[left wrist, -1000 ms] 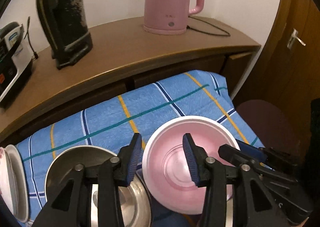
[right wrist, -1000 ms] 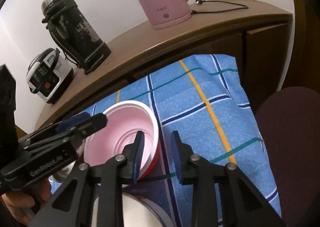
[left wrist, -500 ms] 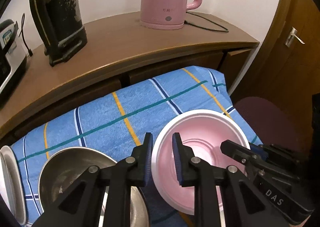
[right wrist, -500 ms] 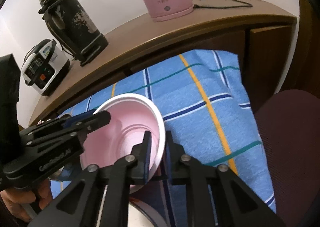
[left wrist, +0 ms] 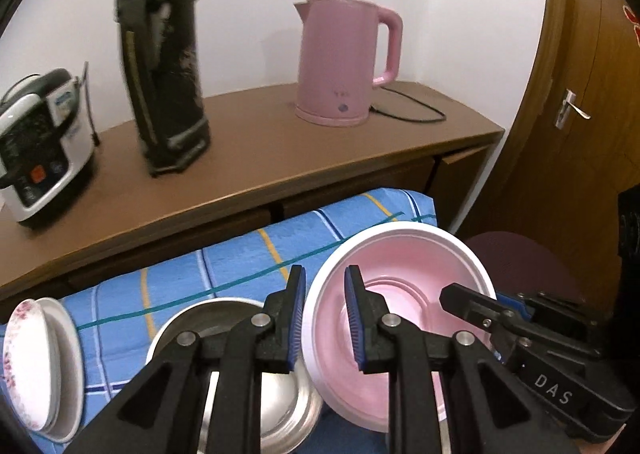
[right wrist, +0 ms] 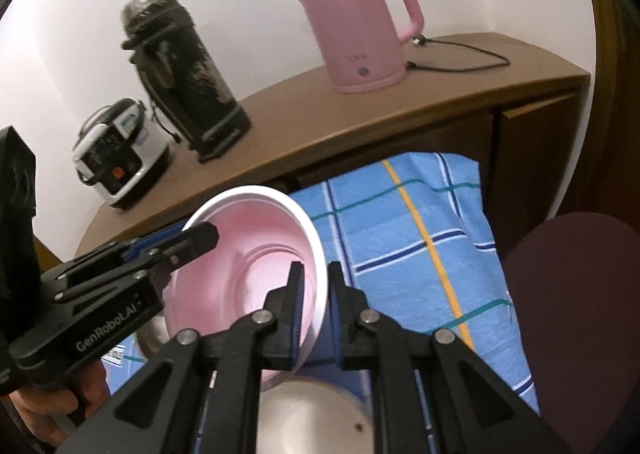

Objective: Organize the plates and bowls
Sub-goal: 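Lift the pink-and-red bowl and lower it into the steel bowl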

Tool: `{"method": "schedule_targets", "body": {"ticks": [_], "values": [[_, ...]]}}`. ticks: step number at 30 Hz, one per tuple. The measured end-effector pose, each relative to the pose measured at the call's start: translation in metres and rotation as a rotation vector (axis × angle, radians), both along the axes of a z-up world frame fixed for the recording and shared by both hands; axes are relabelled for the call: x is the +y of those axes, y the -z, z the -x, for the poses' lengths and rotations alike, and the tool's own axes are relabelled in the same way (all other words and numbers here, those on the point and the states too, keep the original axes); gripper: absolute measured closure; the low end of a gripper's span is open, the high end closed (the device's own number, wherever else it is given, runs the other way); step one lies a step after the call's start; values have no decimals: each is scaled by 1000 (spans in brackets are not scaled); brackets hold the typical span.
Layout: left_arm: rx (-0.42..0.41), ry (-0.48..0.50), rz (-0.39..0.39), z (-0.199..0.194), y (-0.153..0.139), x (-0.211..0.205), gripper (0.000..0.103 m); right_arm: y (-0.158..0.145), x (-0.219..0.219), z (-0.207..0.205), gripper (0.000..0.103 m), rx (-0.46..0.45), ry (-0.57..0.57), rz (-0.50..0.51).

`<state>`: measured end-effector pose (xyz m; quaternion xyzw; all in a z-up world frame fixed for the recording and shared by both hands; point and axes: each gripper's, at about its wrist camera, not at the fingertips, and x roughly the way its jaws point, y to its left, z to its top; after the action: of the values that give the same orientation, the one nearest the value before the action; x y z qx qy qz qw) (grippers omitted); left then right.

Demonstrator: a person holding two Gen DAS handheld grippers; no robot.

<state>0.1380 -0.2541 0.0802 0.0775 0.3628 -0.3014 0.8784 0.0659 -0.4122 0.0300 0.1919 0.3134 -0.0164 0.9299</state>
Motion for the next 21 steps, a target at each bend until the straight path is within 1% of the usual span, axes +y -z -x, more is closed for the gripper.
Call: {"method": "schedule_targets", "body": {"ticks": [5, 9, 15, 21], "values": [[-12, -39, 14, 7, -4, 27, 81, -9, 27, 8, 91, -24, -21, 30], [-12, -65, 29, 13, -6, 50, 81, -14, 48, 12, 91, -35, -44, 31], [-16, -108, 47, 17, -7, 81, 81, -16, 78, 12, 91, -38, -77, 45], [-39, -133, 53, 21, -9, 105, 81, -15, 103, 12, 91, -38, -105, 55]]}}
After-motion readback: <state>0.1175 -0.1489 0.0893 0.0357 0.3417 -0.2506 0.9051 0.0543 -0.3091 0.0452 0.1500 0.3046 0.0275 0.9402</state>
